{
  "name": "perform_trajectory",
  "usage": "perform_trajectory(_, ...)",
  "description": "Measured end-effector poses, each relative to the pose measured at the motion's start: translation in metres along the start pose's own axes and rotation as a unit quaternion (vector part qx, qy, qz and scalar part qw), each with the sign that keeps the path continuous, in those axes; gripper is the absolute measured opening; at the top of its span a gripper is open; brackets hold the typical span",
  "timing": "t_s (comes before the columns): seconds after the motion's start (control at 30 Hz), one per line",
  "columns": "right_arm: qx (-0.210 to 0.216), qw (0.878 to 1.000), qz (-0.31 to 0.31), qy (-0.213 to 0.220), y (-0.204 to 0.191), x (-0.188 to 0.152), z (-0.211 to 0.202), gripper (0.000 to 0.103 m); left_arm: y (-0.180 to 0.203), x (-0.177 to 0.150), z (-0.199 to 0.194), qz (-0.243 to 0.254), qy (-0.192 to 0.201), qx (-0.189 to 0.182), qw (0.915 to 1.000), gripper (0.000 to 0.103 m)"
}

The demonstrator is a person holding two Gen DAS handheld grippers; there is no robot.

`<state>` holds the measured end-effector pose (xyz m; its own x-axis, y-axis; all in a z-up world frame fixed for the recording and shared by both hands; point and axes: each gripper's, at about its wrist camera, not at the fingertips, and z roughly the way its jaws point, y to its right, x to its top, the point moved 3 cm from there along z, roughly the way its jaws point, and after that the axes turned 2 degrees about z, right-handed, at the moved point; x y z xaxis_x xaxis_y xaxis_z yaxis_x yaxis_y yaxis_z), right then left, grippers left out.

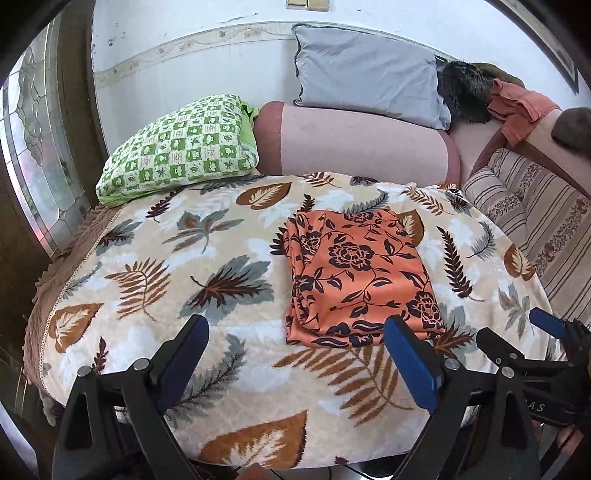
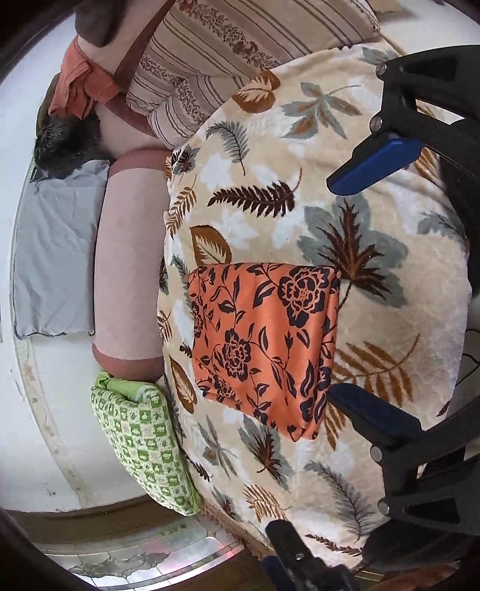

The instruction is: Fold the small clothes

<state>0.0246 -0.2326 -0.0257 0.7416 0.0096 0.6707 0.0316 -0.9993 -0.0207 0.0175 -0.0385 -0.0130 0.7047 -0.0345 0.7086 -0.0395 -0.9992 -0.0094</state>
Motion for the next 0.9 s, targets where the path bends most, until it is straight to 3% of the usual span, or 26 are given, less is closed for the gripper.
perform_trajectory(0.9,-0.012,0.999,-0.031,0.003,-0.015,0.013,0.006,0.103,-0.006,0.007,0.003,-0.006,0.007,0.003,1.0000,0.100)
